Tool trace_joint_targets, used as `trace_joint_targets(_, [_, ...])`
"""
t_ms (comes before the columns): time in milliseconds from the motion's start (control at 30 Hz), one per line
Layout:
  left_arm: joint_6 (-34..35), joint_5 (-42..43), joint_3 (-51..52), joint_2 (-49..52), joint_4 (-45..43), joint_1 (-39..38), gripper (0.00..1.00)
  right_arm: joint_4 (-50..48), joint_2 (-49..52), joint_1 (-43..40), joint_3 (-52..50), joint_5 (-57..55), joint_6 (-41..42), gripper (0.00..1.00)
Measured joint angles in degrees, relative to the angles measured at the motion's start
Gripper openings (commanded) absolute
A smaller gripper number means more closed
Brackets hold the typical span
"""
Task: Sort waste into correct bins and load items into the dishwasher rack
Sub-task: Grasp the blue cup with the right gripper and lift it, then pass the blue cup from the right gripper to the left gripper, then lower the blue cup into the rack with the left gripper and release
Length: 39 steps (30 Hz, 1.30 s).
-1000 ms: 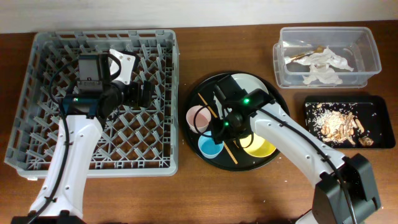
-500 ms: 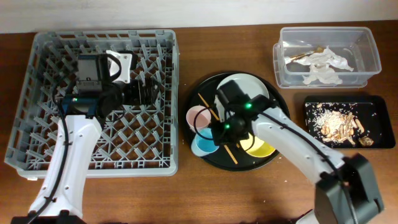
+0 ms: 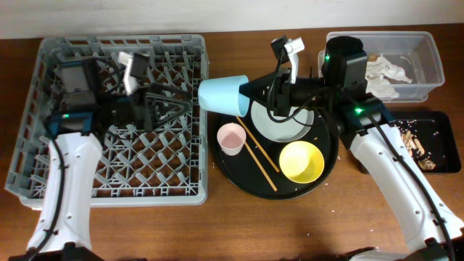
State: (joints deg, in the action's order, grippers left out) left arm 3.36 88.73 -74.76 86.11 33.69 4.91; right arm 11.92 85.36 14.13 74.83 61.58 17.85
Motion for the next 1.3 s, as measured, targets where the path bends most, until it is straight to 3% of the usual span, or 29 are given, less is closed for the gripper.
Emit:
trace_joint_targets(100, [-0.6,0.3,0.0,1.7,-2.3,-4.8,0.99,-1.8,0.6,1.0,0.0,0.6,0.1,0.04])
trace_joint_targets(233, [-0.6,0.5,0.0,1.8,-3.0,-5.4,0.99,-6.9,4.8,6.6,0.0,1.1,0.7,0.04])
trace_joint_targets(467, [-1.0,-0.2,0.0,1.9,-3.1,-5.4,0.58,-12.4,8.1,7.3,0.0,2.3,3.9,0.04])
trace_joint_targets(500, [-1.2,-0.1,0.0,1.9,-3.3,-5.4,0.57,-13.3,8.2,7.3,0.0,2.4,4.5,0.16])
trace_joint_targets(533, [-1.2,0.0,0.0,1.9,-3.3,-5.4,0.57,-13.4,8.2,7.3,0.0,2.4,4.7,0.34])
trace_joint_targets(567, [-1.2,0.0,0.0,1.9,-3.1,-5.4,0.57,-13.7,8.2,7.3,0.0,1.3,5.2,0.61])
trace_joint_targets(633, [-1.1,0.1,0.0,1.9,-3.9,-5.4,0.56,-13.7,8.2,7.1,0.0,-0.1,5.6,0.77])
trace_joint_targets(767, [-1.2,-1.4,0.0,1.9,-11.8,-3.1,0.54,-8.8,8.3,1.5,0.1,-0.4,5.4,0.90])
trace_joint_targets(800, [-1.2,-8.1,0.0,1.9,-9.9,-0.6,0.54,-6.2,8.5,-2.6,0.1,-0.8,4.5,0.95])
trace_joint_targets(900, [-1.2,-32.7,-0.4,1.9,-2.0,0.4,0.54,5.9,8.6,-8.1,0.6,-1.9,0.4,0.98])
trace_joint_targets(967, [-1.4,-50.2,-3.0,1.6,10.4,-3.6,0.54,11.8,8.6,-9.9,0.7,-6.0,-2.0,1.00])
trace_joint_targets(1000, [-2.0,-61.9,-5.5,1.5,17.2,-8.8,0.54,14.9,8.7,-9.9,0.6,-9.2,-2.8,1.00])
trace_joint_targets(1067, [-2.0,-77.1,-8.0,0.9,26.0,-16.5,0.54,18.4,8.7,-9.9,0.6,-13.3,-3.8,1.00])
trace_joint_targets(1167, [2.1,-90.6,-8.2,2.4,34.3,-22.3,0.54,21.7,8.7,-9.9,0.6,-17.2,-4.8,1.00])
trace_joint_targets(1300, [4.0,-92.6,-8.3,9.6,36.4,-22.3,0.54,23.2,8.7,-9.9,0.6,-18.1,-5.5,1.00])
